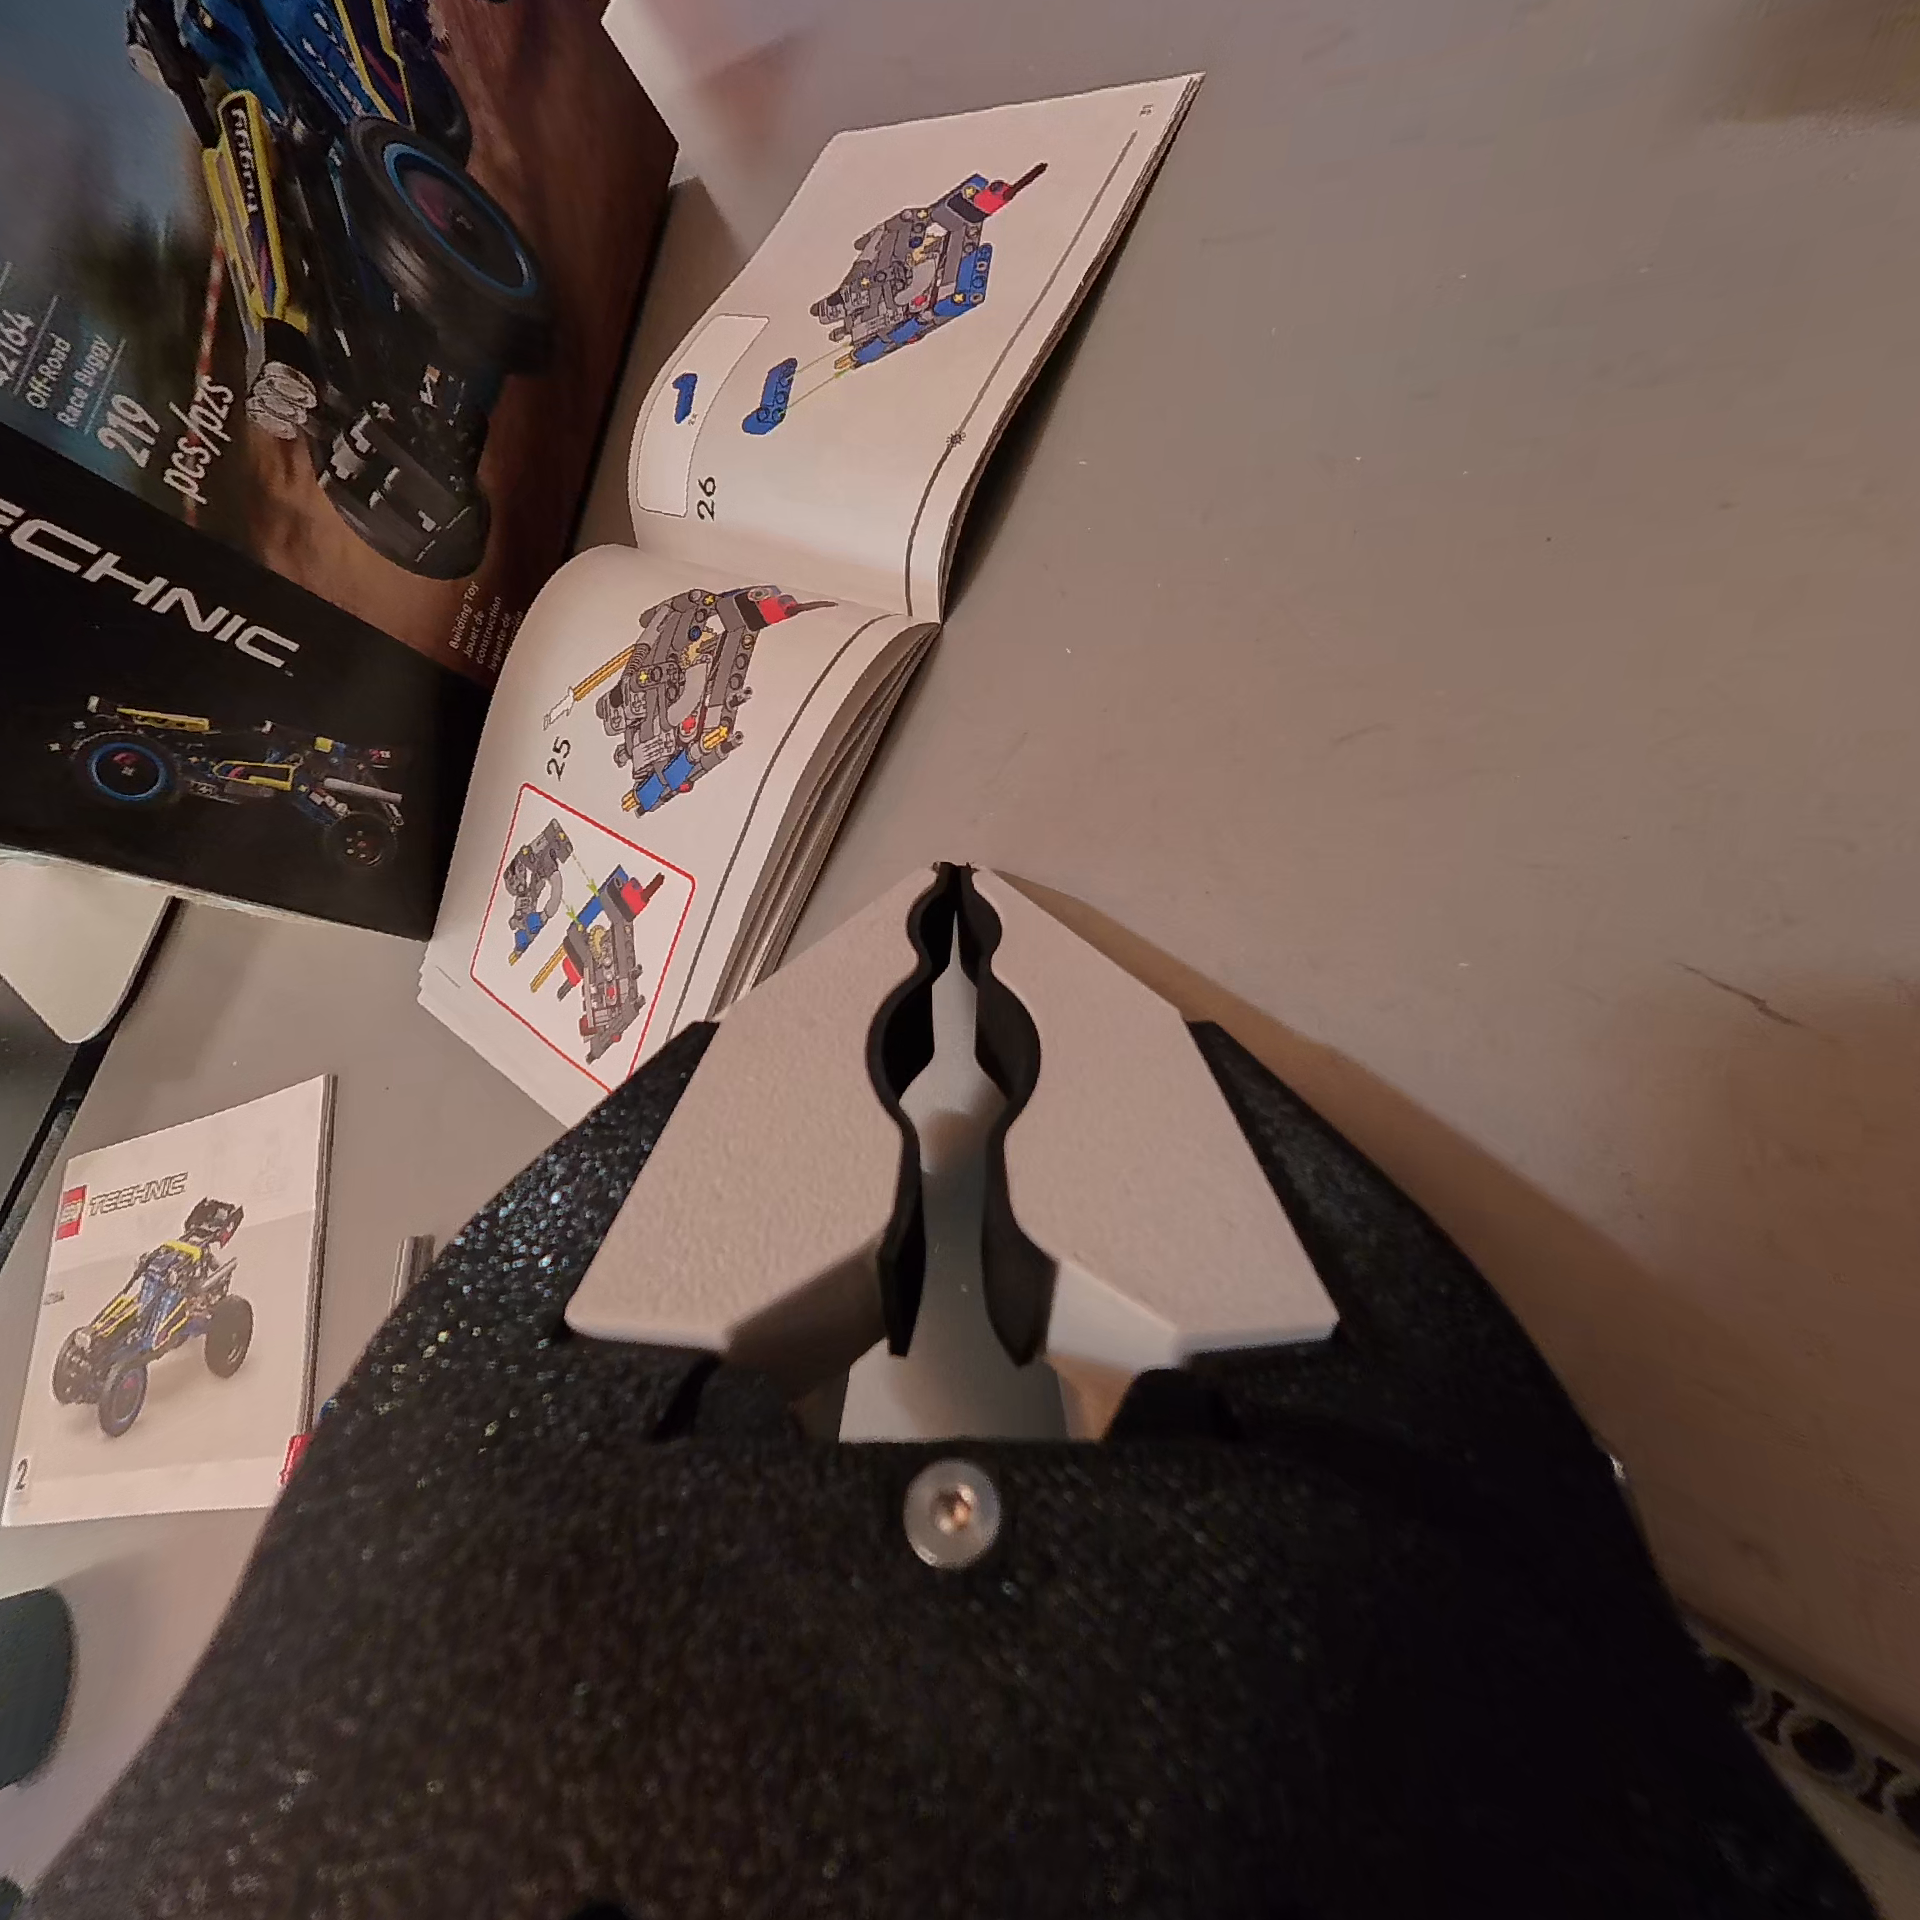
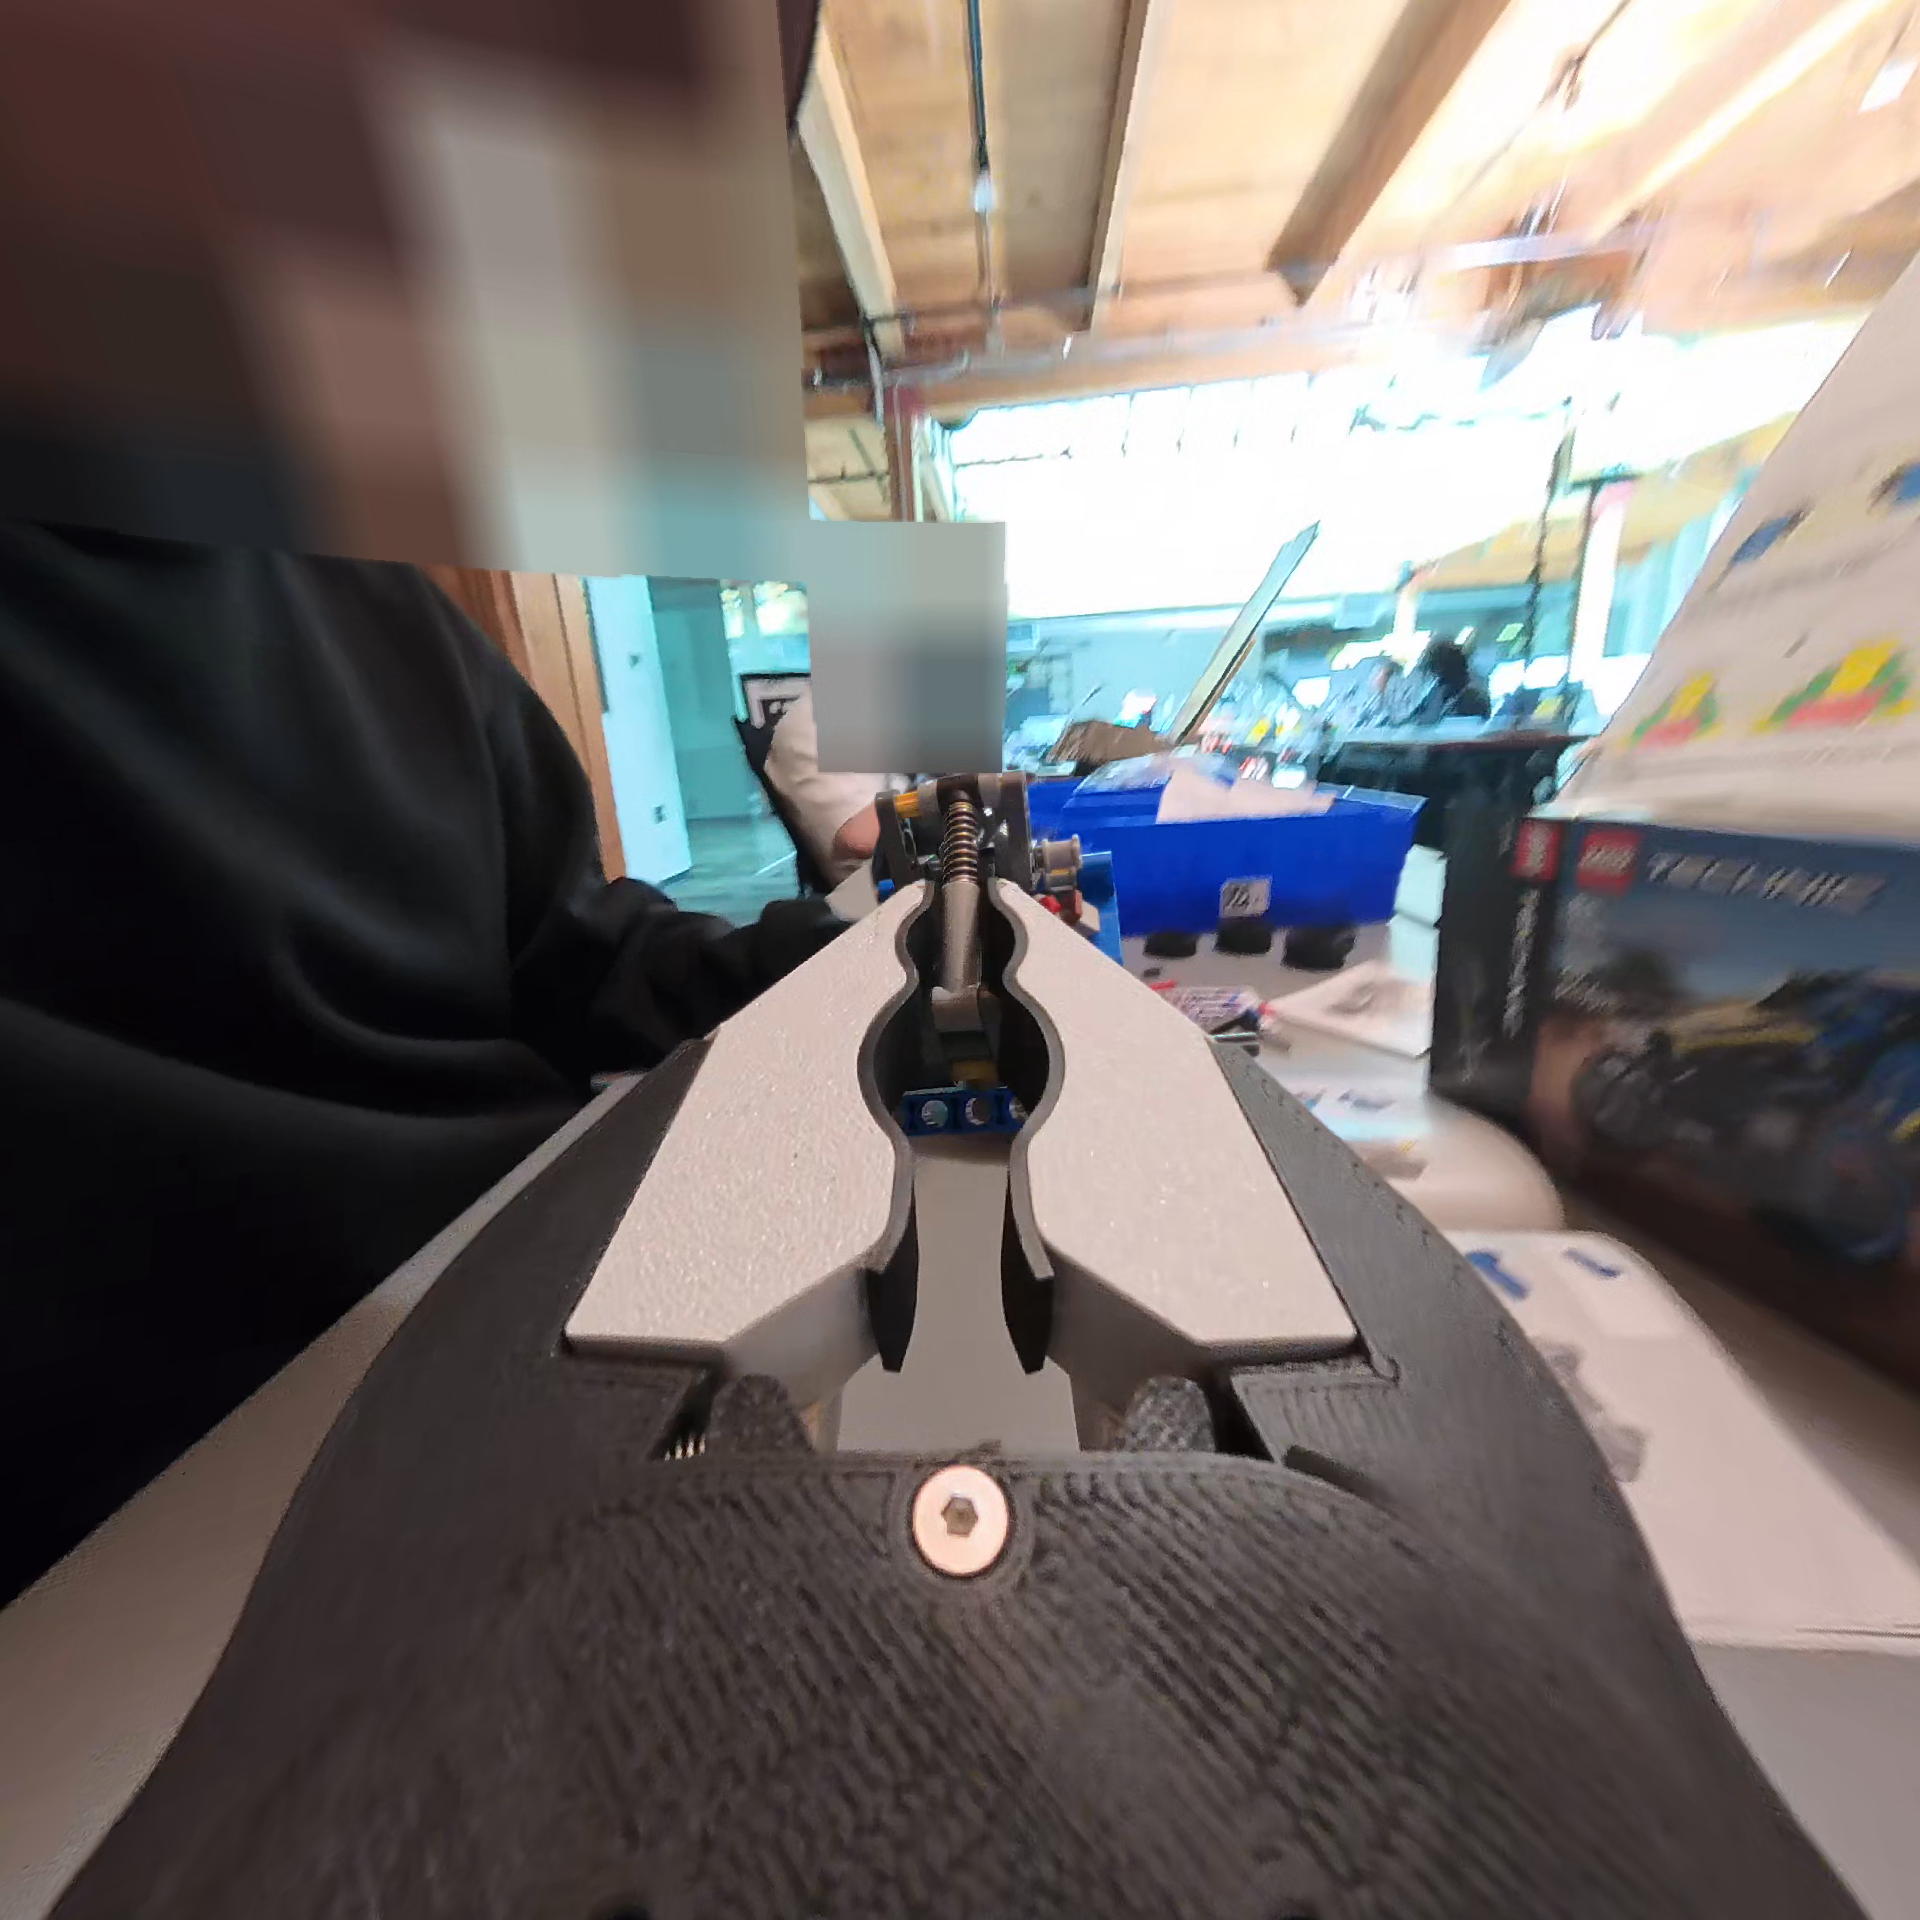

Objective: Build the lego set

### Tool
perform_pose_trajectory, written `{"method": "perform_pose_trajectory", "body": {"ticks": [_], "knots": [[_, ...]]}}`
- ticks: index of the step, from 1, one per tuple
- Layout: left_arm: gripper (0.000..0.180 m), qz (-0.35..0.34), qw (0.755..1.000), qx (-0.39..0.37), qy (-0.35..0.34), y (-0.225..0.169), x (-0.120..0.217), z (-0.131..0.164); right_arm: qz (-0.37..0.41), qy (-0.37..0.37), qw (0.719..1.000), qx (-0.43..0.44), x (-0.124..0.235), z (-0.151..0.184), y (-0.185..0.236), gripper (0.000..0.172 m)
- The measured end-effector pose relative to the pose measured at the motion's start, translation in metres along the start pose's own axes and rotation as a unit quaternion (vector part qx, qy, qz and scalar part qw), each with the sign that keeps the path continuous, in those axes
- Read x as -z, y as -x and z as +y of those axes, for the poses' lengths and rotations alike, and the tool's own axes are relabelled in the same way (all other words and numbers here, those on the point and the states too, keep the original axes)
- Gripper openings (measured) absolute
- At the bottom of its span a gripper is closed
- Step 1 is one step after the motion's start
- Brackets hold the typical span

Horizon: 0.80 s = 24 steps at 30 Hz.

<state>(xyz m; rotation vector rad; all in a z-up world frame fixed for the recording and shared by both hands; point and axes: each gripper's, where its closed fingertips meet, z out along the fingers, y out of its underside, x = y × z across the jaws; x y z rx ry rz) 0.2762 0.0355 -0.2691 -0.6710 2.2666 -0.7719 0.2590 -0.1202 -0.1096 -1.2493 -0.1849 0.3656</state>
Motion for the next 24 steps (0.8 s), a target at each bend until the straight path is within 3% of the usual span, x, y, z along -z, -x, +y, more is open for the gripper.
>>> {"method": "perform_pose_trajectory", "body": {"ticks": [4,15,24], "knots": [[0.0,0.0,1.0,0.0,0.0,0.0,0.0,0.0,-0.004,-0.022,1.0,0.012,0.0,-0.007,0.003,0.004],[0.0,-0.001,1.0,-0.001,0.0,0.0,0.0,0.0,0.019,0.005,1.0,0.005,-0.001,0.001,-0.006,0.004],[0.0,-0.001,1.0,-0.002,0.0,0.0,0.0,0.0,0.098,0.1,0.989,-0.046,0.008,0.034,-0.033,0.004]]}}
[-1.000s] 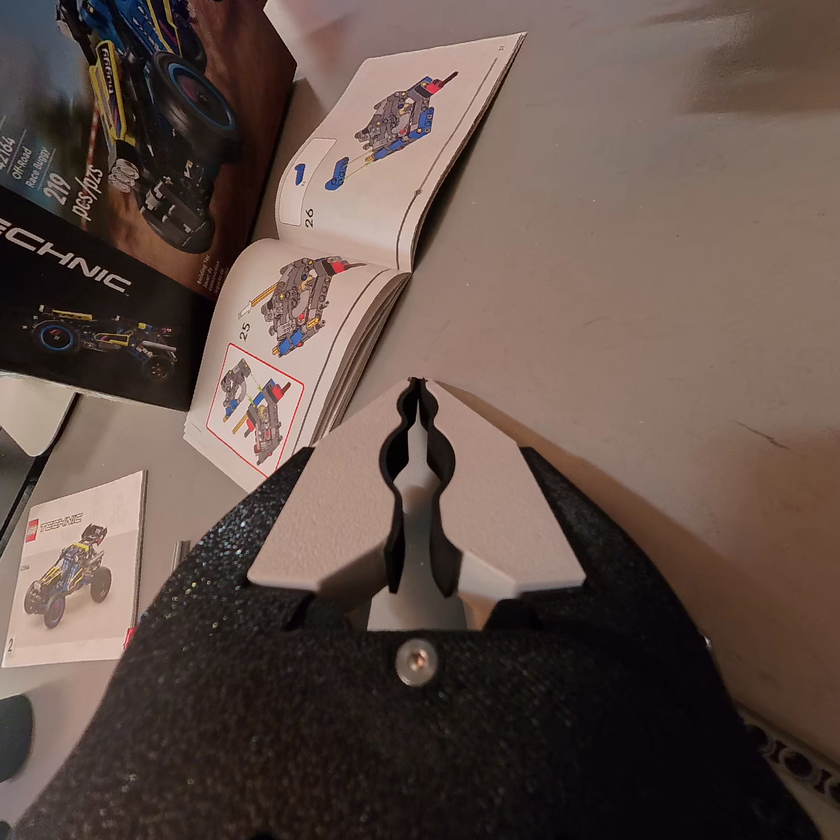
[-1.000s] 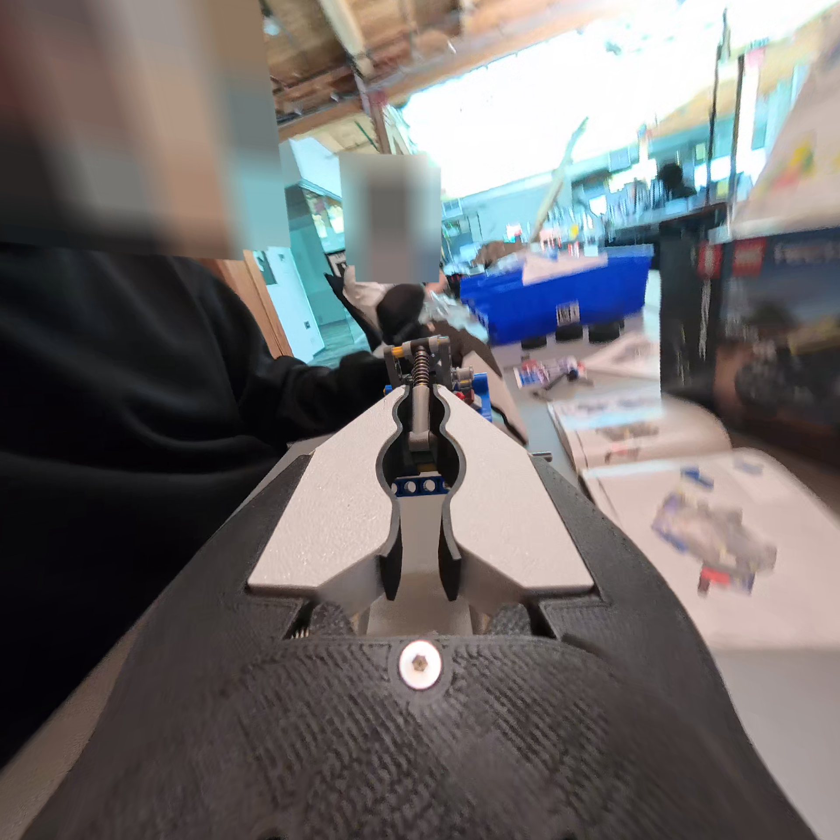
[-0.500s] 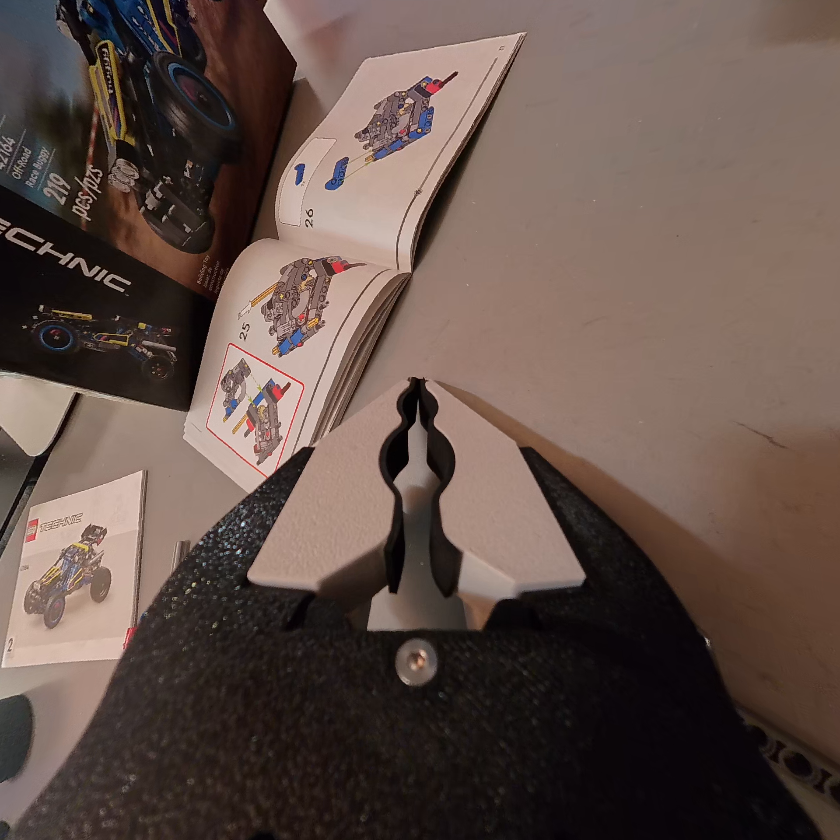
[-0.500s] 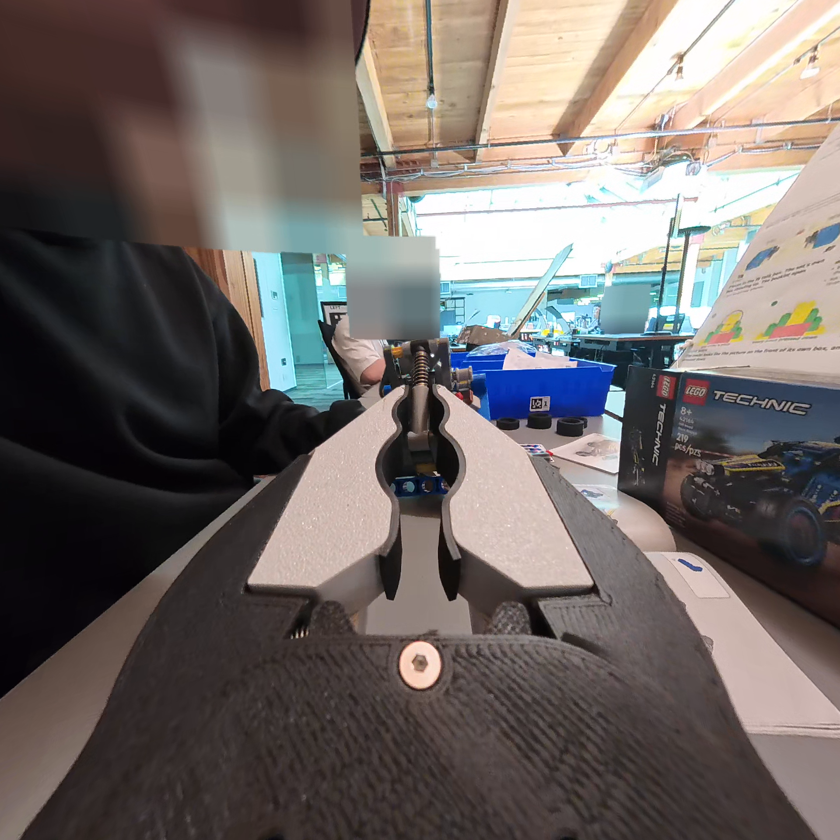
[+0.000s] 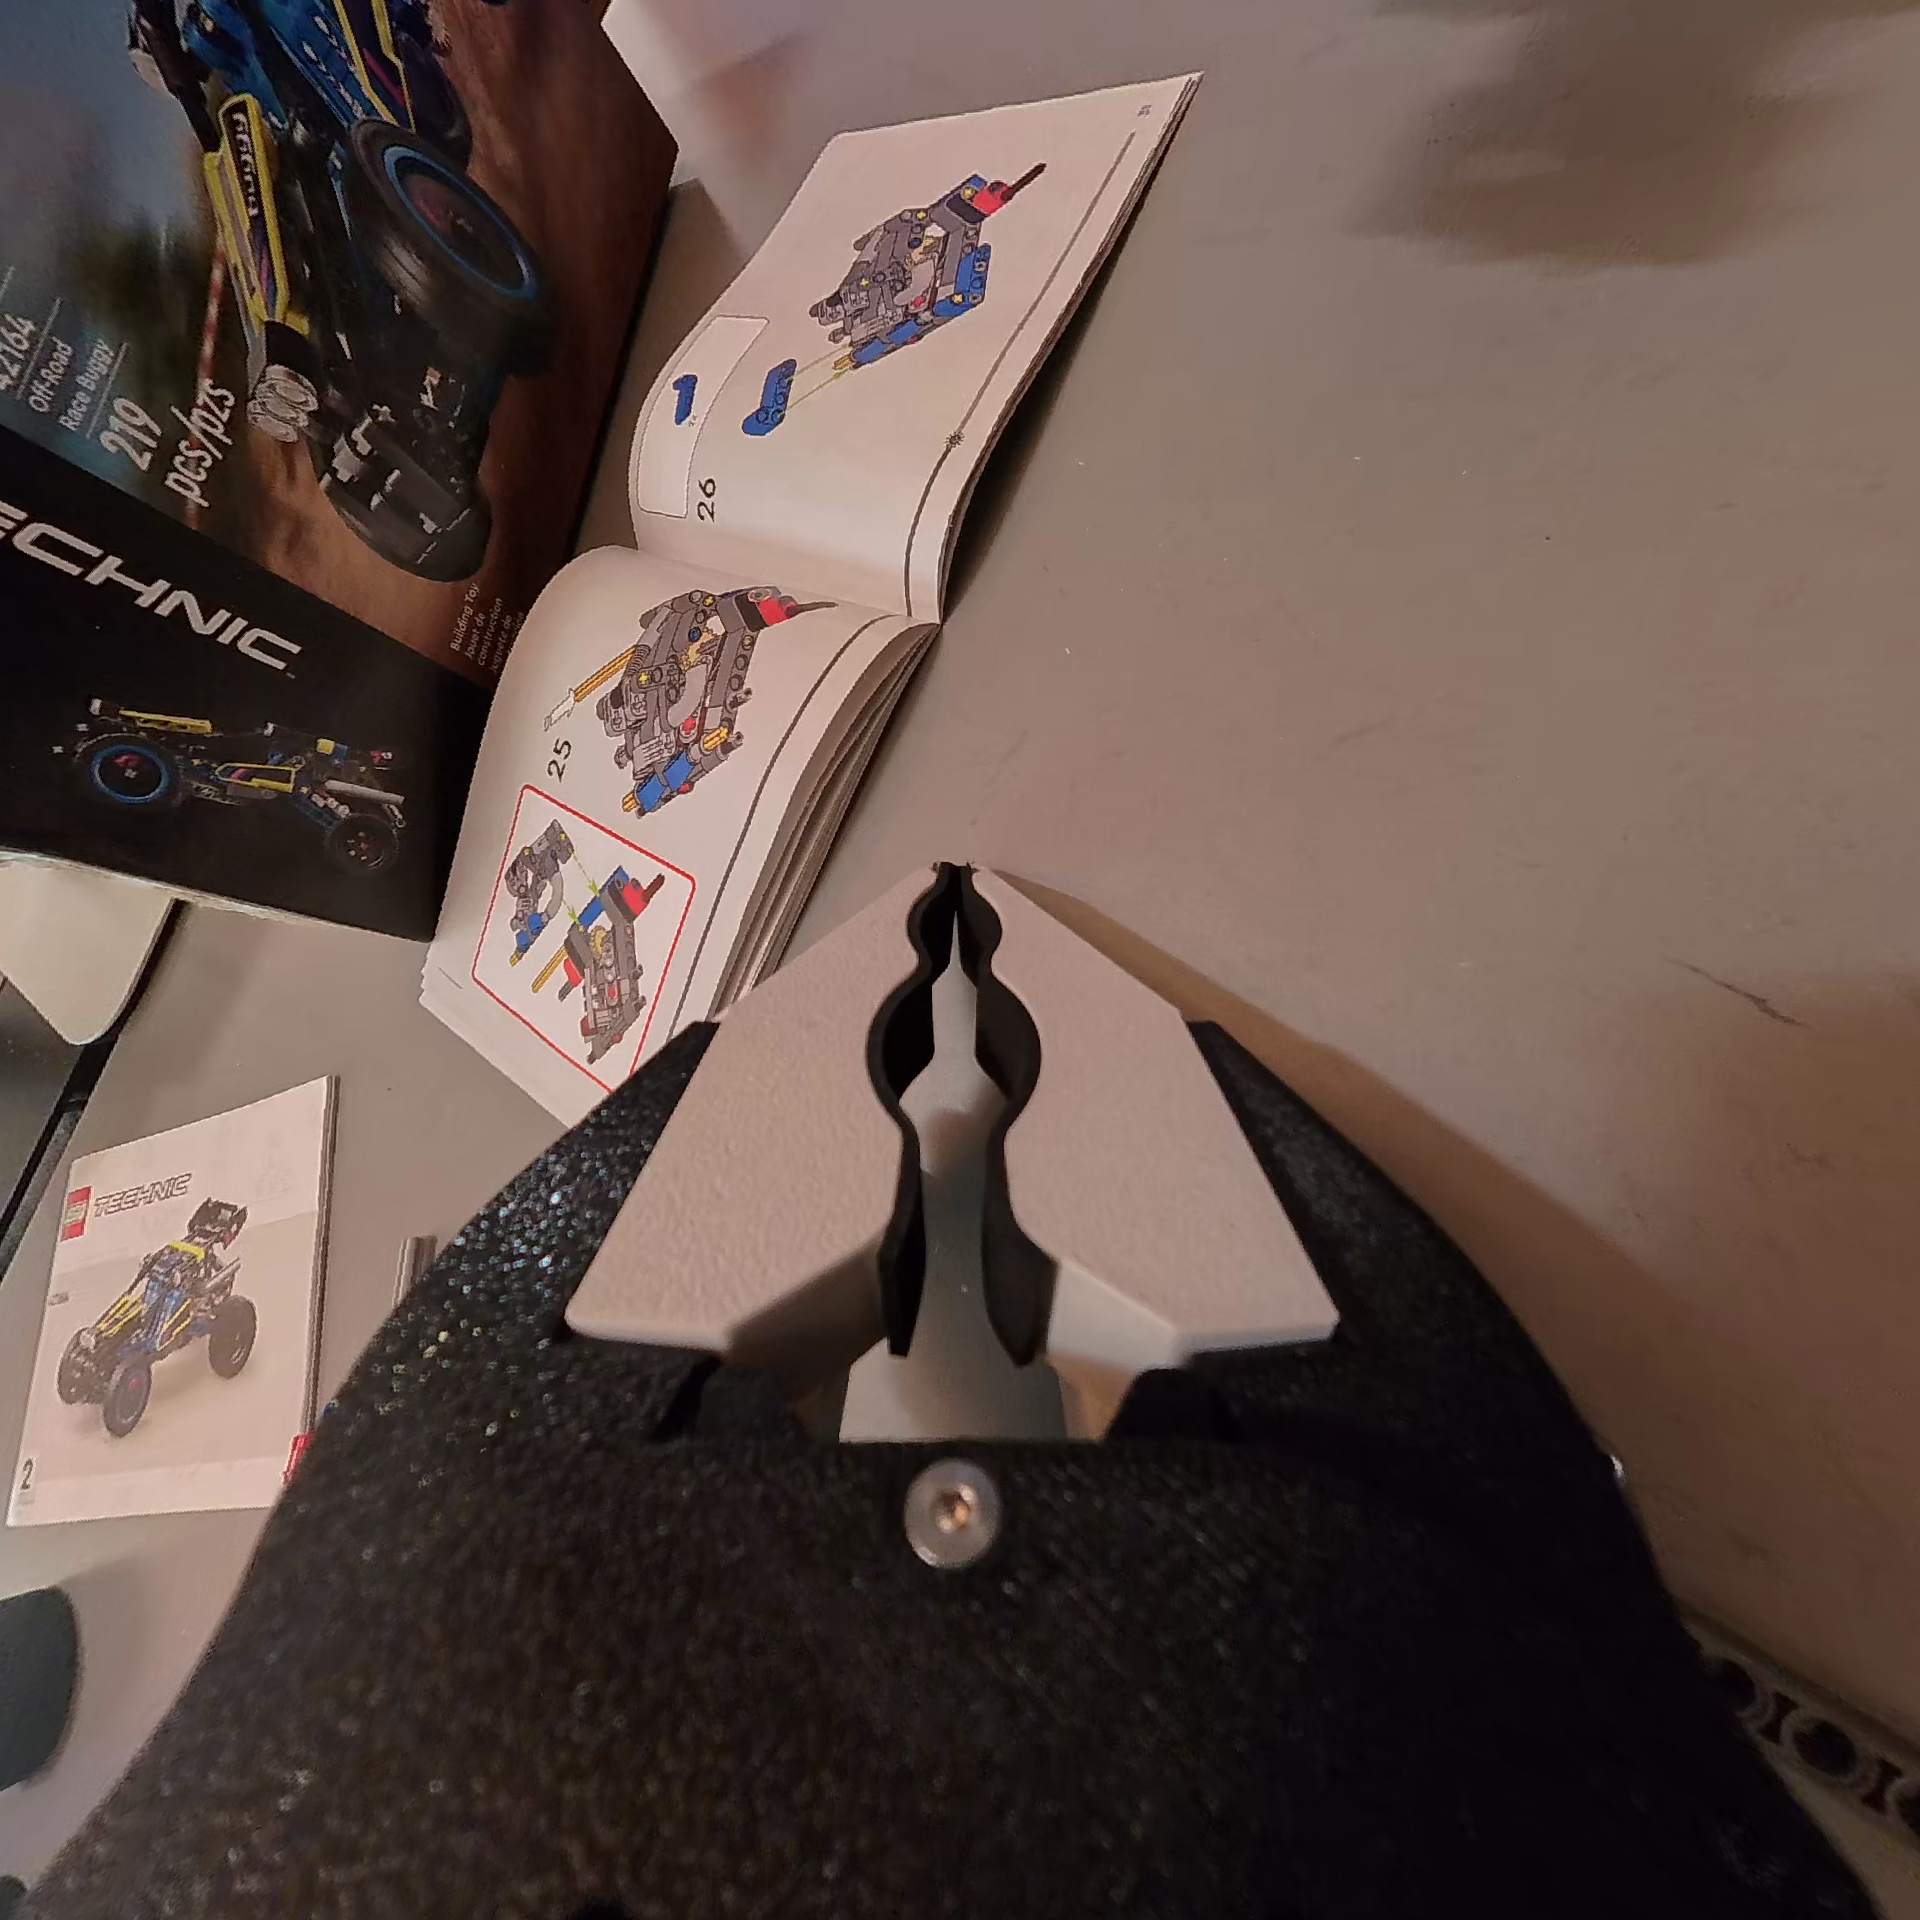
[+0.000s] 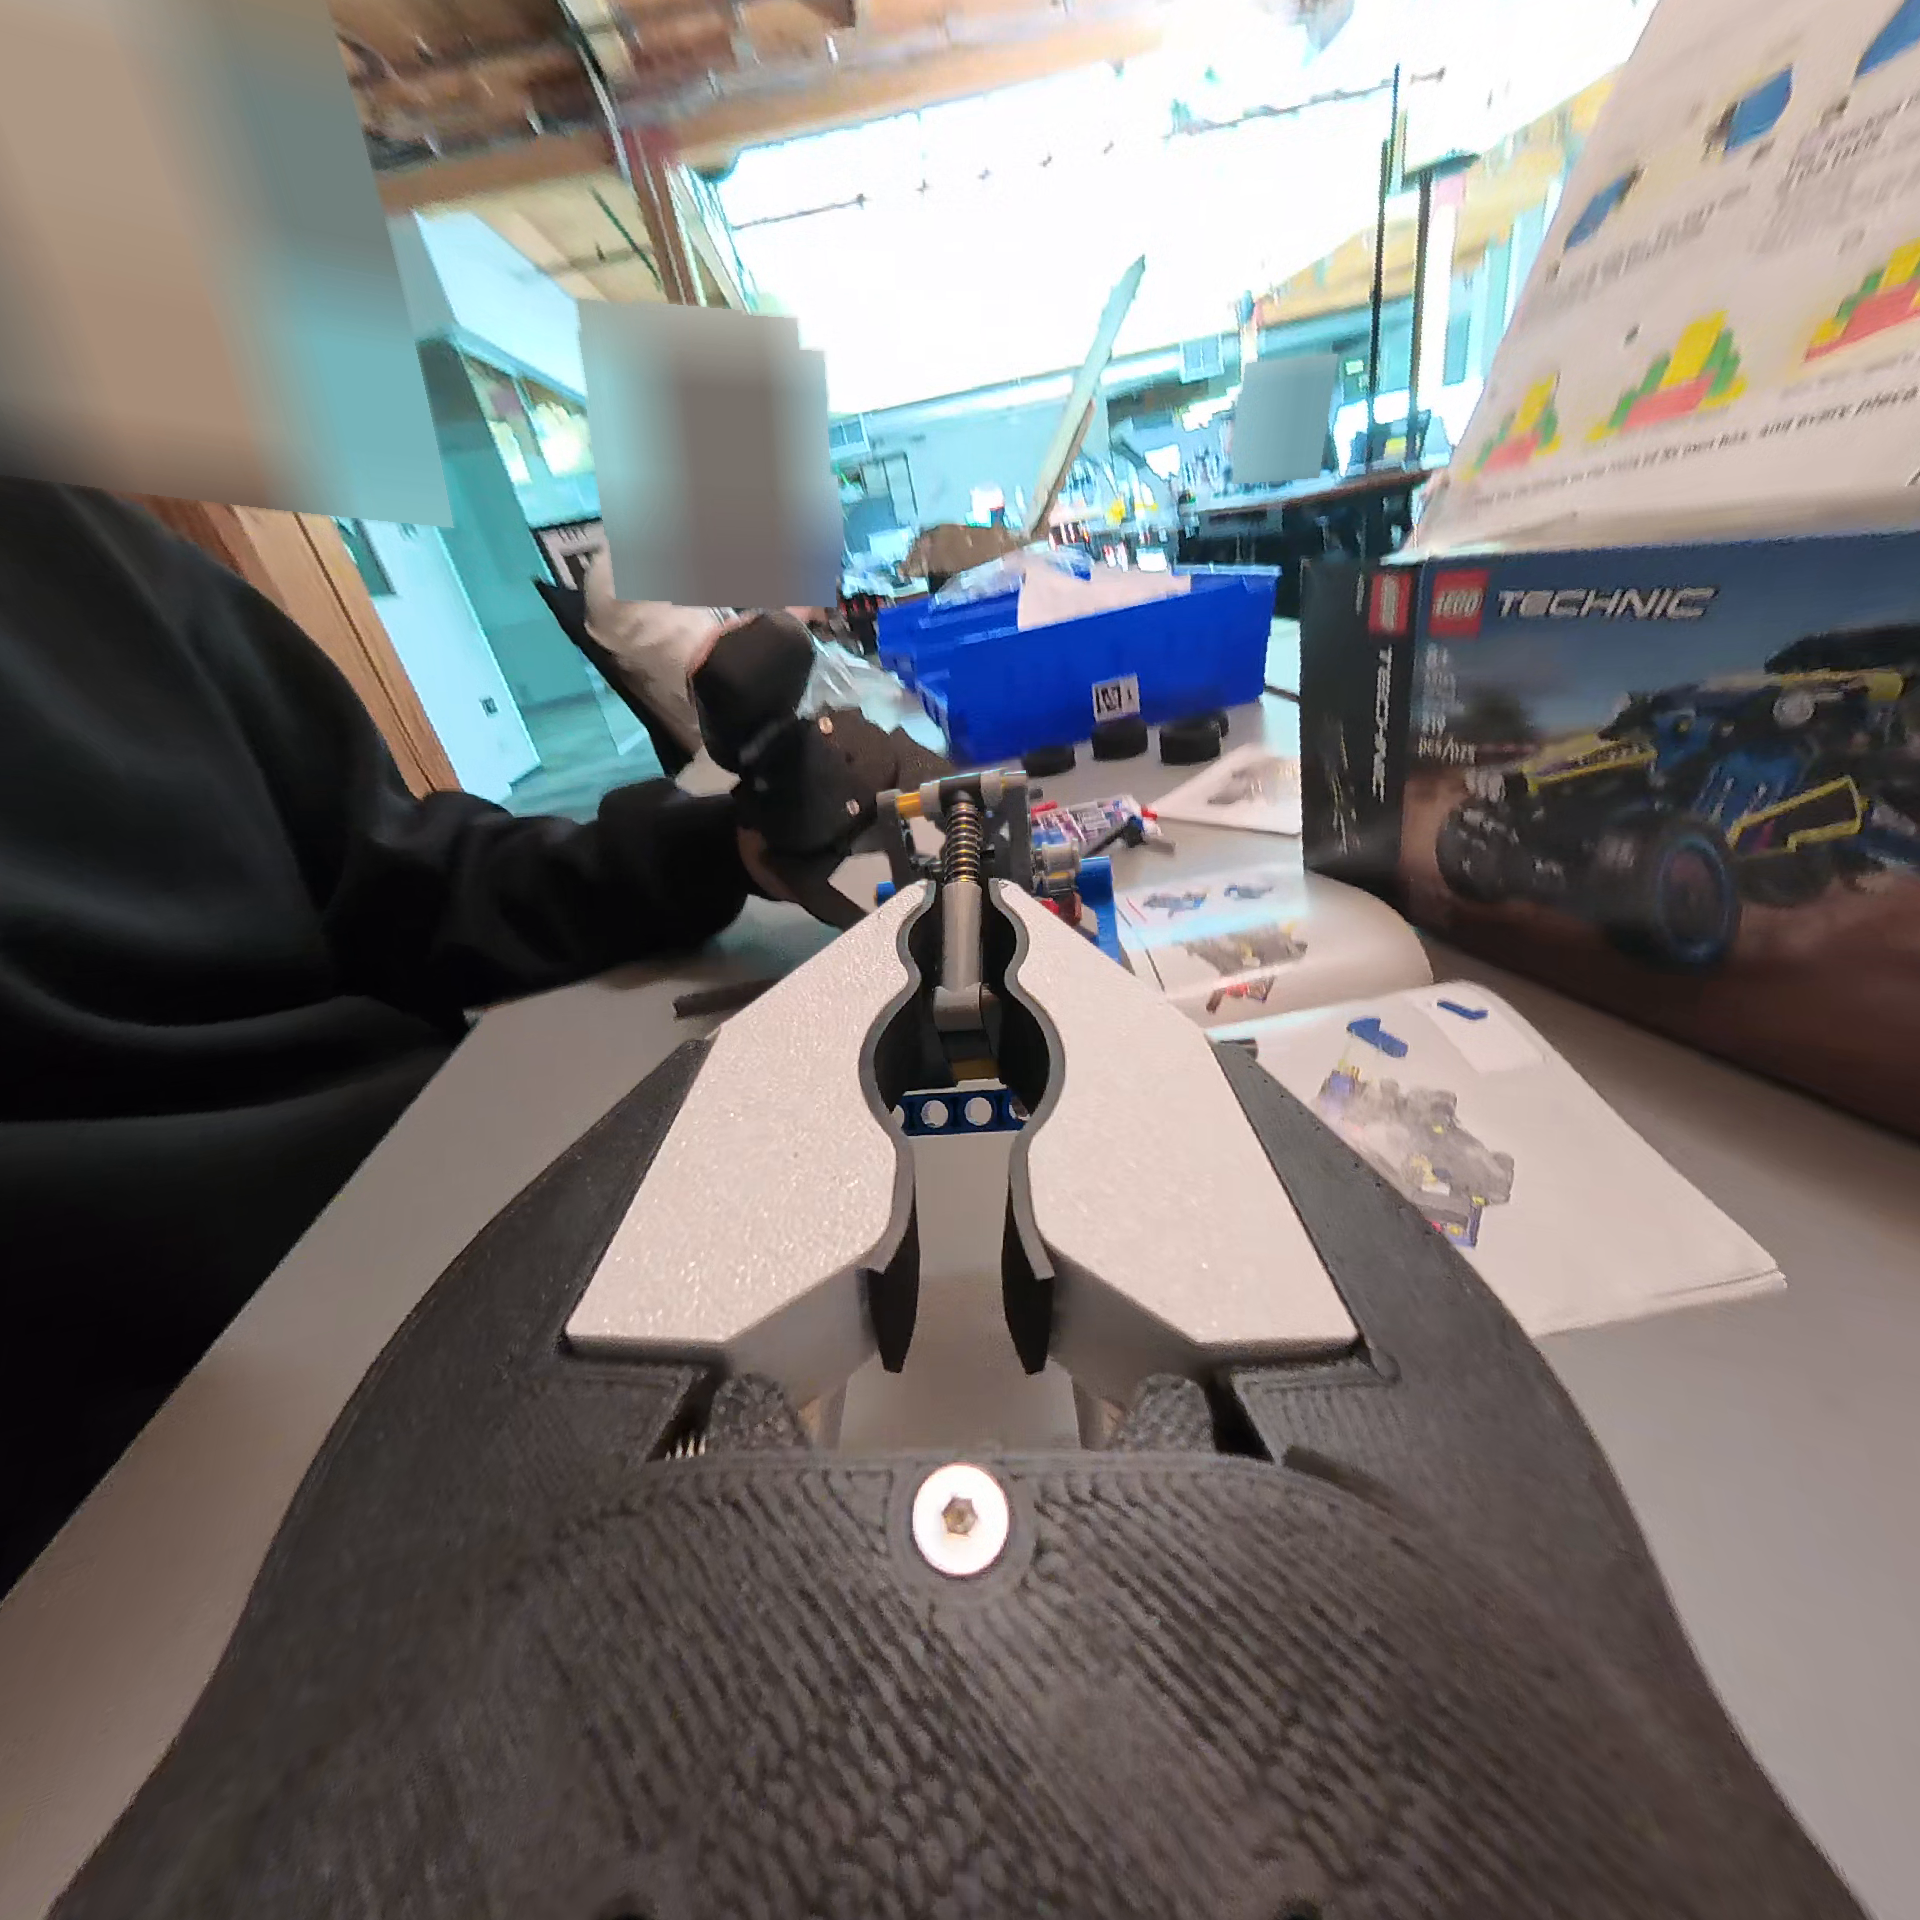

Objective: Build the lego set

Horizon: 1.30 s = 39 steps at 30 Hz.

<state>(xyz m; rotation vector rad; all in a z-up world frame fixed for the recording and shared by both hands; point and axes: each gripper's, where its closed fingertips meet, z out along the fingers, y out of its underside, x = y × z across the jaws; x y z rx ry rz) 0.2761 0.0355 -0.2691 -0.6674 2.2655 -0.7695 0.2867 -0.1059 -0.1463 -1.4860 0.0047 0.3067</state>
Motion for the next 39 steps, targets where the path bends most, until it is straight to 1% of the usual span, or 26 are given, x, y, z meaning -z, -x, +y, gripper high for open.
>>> {"method": "perform_pose_trajectory", "body": {"ticks": [9,17,21,27,33,39], "knots": [[0.0,0.0,1.0,0.0,0.0,0.0,0.0,0.0,0.016,0.036,0.999,-0.012,0.001,0.014,-0.007,0.004],[0.0,0.002,1.0,0.002,0.0,0.0,0.0,0.0,0.046,0.053,0.996,-0.053,0.002,0.02,-0.019,0.004],[0.0,0.003,1.0,0.003,0.0,0.0,0.0,0.0,0.051,0.049,0.995,-0.073,0.005,0.02,-0.023,0.004],[0.0,0.004,1.0,0.004,0.0,0.0,0.0,0.0,0.047,0.044,0.995,-0.076,0.005,0.019,-0.022,0.004],[0.0,0.004,1.0,0.004,0.0,0.0,0.0,0.0,0.024,0.021,0.995,-0.092,0.004,0.014,-0.017,0.004],[0.0,0.002,1.0,0.002,0.0,0.0,0.0,0.0,0.006,0.006,0.997,-0.082,0.005,0.009,-0.012,0.004]]}}
